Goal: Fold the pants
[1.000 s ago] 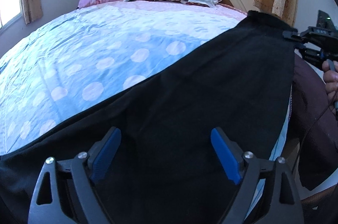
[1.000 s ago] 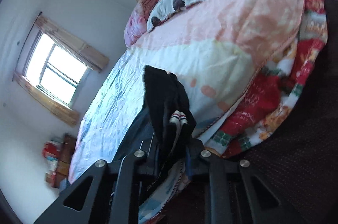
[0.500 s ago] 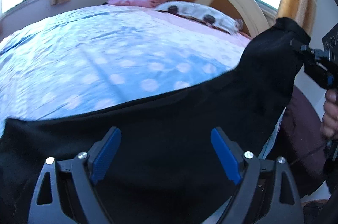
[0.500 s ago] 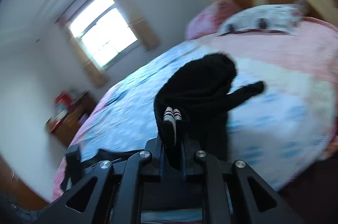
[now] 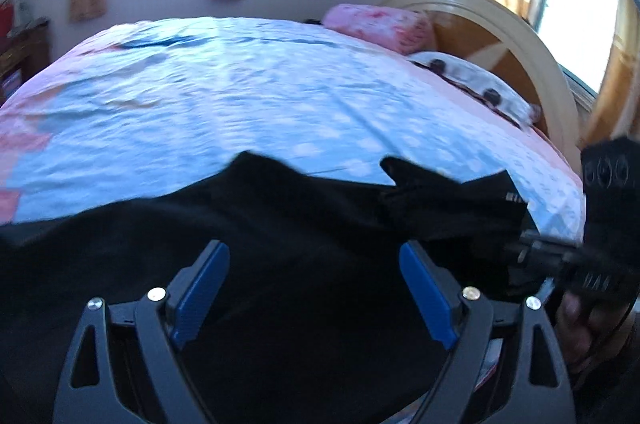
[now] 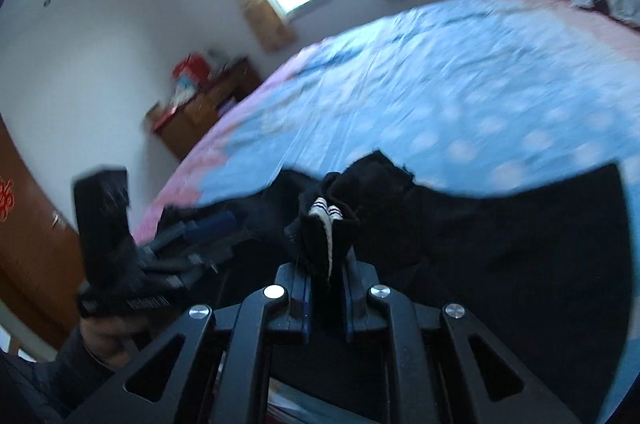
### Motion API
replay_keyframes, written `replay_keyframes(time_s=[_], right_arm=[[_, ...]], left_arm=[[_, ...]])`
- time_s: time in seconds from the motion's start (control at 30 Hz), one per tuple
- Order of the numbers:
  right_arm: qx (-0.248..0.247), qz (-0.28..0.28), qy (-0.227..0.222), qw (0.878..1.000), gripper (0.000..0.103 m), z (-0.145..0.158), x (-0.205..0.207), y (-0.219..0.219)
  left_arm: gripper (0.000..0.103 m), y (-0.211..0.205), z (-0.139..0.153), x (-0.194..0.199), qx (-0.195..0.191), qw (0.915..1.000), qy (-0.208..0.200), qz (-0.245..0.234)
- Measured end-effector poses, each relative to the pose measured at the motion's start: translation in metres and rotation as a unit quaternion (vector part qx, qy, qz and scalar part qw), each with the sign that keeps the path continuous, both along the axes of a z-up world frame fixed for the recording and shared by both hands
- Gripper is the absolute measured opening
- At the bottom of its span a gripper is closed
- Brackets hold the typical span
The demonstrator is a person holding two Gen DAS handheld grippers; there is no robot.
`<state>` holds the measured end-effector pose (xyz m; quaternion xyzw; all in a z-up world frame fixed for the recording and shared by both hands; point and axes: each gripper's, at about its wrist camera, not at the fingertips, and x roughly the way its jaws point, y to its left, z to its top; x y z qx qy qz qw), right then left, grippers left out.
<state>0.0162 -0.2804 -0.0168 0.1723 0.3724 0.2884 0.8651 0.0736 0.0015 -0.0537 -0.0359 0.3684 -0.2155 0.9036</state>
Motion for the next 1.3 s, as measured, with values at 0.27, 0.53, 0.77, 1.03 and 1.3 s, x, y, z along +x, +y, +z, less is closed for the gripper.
replay_keyframes(time_s=[0.27, 0.53, 0.77, 1.03, 1.3], right_arm=[[-0.095, 0.061, 0.037, 0.993, 0.015, -0.038, 0.012, 0.042], [-0.142, 0.108, 0.008, 0.984, 0.059, -0.016, -0.024, 0.011], [-0.067, -0.008, -0.001, 0.998, 0.059, -0.004, -0.033, -0.076], [-0.008, -0.124, 0.032, 0.992, 0.059, -0.016, -0.014, -0.137], [-0.004, -0.115, 0.035, 0.993, 0.059, -0.026, -0.007, -0.137]], left_arm=[[0.090, 0.000, -0.021, 0.002, -0.051, 0.9972, 0.050, -0.024], [0.090, -0.036, -0.025, 0.005, -0.079, 0.9900, 0.087, -0.078], [0.068, -0.068, -0.036, 0.015, -0.065, 0.9874, 0.107, -0.096], [0.009, -0.075, -0.031, 0.010, -0.033, 0.9909, 0.084, -0.100], [0.009, -0.054, -0.024, -0.004, -0.031, 0.9932, 0.076, -0.083]])
